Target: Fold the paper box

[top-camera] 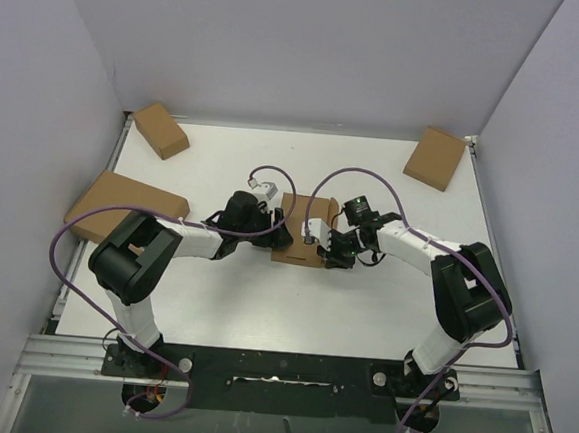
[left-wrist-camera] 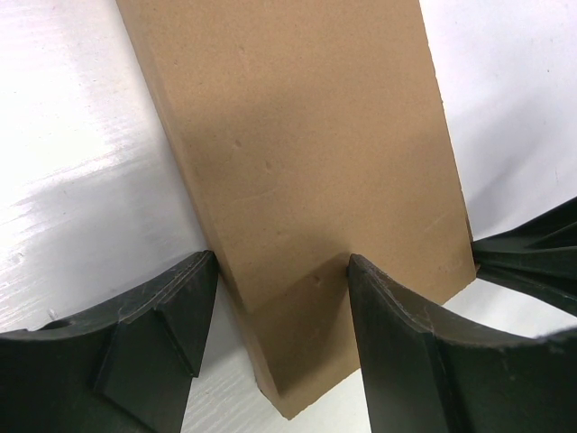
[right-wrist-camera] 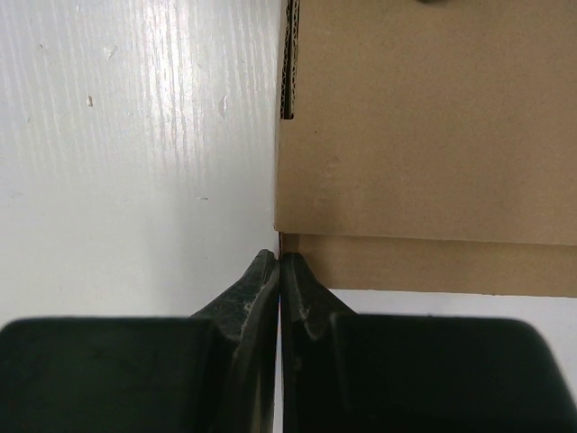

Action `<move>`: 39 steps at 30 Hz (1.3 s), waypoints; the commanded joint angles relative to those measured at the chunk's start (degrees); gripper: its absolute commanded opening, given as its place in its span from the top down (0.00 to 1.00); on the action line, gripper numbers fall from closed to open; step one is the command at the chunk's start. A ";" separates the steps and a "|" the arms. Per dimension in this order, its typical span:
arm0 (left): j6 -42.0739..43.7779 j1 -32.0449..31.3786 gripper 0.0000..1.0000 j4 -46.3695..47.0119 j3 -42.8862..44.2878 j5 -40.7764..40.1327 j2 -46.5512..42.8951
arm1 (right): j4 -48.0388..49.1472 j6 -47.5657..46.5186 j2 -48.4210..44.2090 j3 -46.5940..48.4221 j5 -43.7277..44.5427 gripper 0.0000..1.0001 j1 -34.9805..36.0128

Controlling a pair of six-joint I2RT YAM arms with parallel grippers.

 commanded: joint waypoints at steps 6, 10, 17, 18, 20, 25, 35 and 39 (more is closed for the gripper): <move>-0.45 -1.54 0.43 -2.07 1.94 2.46 0.93 | 2.54 1.58 -2.88 3.23 -1.96 0.99 1.26; -0.44 -1.80 0.43 -2.33 2.08 2.51 0.82 | 2.63 2.00 -2.80 3.50 -1.46 0.99 1.63; -0.36 -2.29 0.44 -2.38 2.01 2.61 0.50 | 2.14 3.67 -2.22 4.66 0.47 0.99 2.09; -0.36 -2.33 0.44 -2.46 2.03 2.63 0.42 | 1.68 3.69 -1.93 5.00 0.71 0.99 2.16; -0.28 -2.42 0.44 -2.66 2.04 2.63 0.17 | 0.35 3.79 -0.70 5.97 1.45 0.99 2.46; -0.11 -2.70 0.44 -3.42 1.94 2.57 -0.68 | -1.79 3.96 1.21 7.95 3.79 0.99 4.06; 0.19 -3.37 0.44 -3.48 1.94 2.86 -0.55 | -2.25 5.90 1.53 9.05 4.98 0.97 5.29; 0.80 -3.34 0.44 -3.48 1.48 2.77 -1.08 | -2.81 5.31 1.16 8.92 4.13 0.97 5.17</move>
